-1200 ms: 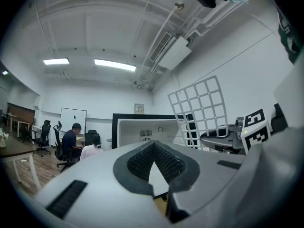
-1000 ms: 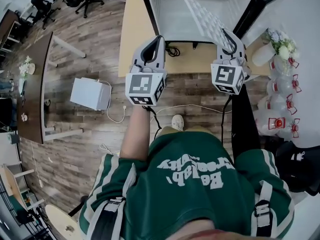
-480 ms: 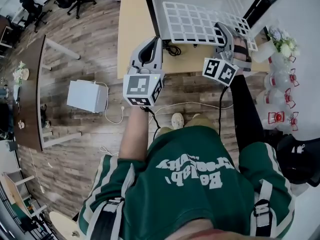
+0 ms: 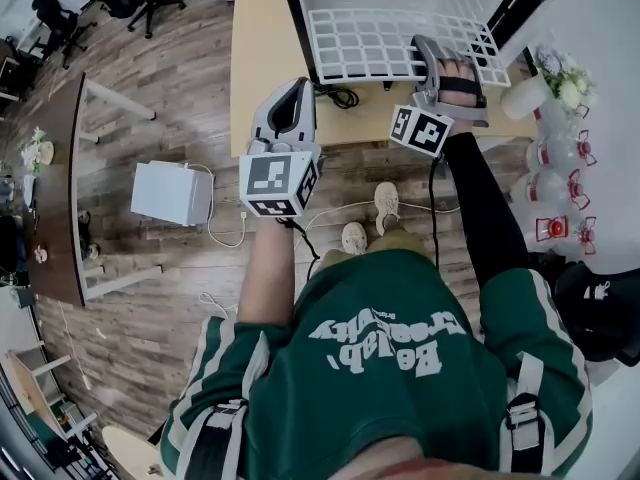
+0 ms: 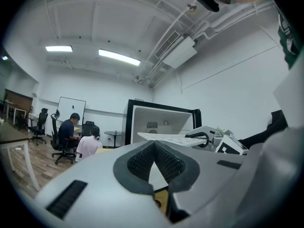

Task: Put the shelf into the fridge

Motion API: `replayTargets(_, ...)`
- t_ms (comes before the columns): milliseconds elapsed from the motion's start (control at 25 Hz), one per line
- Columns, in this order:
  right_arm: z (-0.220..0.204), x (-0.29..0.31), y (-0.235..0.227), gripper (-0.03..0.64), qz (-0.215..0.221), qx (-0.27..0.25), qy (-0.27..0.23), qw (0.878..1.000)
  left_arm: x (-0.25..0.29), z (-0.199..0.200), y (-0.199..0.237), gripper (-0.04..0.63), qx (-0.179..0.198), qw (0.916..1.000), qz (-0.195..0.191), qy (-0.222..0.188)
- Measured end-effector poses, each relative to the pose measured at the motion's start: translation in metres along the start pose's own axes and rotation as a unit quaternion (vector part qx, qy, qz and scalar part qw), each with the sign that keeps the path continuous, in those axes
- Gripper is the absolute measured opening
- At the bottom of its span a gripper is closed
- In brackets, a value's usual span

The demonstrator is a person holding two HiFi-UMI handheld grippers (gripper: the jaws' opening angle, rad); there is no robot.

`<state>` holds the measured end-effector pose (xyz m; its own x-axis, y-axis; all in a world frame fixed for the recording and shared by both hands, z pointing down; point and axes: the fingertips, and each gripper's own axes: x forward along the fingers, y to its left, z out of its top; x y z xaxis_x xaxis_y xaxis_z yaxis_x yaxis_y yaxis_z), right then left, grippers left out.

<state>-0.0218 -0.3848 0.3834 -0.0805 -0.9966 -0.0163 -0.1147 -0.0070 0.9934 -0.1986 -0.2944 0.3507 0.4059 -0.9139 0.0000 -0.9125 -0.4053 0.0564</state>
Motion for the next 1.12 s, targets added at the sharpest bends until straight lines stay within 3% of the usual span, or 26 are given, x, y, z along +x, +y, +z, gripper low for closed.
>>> replayTargets(120,0.000,0.003,0.009,0.031,0.008,-0.012,0.004,1.000,0.000,-0.003,-0.001,0.000,-0.013,0.9999,0.003,0.004)
replayTargets(1120,0.000,0.027,0.030,0.031,0.022,-0.041,0.010,0.999,0.008,-0.013,-0.005,0.000,-0.001,0.9998,-0.006,0.020)
